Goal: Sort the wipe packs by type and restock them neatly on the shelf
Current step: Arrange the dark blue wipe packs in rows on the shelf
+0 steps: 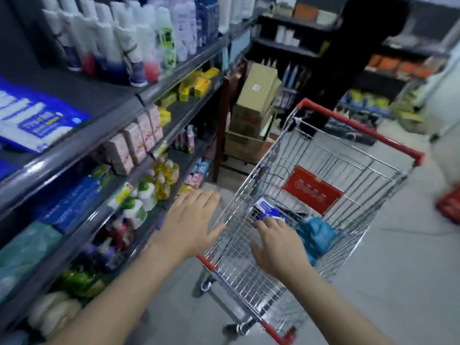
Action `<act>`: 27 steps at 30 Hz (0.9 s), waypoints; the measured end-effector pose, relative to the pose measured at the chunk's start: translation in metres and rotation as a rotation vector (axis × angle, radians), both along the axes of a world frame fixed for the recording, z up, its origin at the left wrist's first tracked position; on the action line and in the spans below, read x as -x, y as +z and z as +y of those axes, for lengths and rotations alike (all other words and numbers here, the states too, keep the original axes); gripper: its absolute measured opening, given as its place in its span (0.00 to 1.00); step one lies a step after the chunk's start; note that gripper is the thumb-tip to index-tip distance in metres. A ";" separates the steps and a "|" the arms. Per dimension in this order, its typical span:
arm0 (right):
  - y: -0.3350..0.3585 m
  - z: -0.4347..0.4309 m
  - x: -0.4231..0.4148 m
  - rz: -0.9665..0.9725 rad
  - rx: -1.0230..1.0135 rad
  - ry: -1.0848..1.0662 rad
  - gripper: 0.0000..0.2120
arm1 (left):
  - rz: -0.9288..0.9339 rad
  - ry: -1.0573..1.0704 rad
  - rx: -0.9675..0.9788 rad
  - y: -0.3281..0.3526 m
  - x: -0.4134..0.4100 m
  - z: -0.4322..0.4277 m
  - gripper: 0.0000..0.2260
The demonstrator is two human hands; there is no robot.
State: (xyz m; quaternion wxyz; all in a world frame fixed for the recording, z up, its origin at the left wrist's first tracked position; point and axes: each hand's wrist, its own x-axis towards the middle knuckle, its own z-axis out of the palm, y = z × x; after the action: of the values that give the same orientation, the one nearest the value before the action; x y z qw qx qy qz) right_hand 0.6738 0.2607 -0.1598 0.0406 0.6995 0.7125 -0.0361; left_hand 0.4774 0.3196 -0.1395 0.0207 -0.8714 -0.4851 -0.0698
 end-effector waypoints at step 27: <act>-0.401 0.273 -0.331 0.369 0.702 -0.172 0.28 | 0.344 -0.050 0.671 -0.406 -0.394 0.298 0.22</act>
State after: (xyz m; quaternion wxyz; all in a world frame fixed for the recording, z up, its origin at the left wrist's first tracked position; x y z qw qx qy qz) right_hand 1.0048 0.5336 -0.5605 0.1453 0.6818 0.5913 -0.4055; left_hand 0.8710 0.6177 -0.5460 -0.1862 -0.8404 -0.4488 0.2399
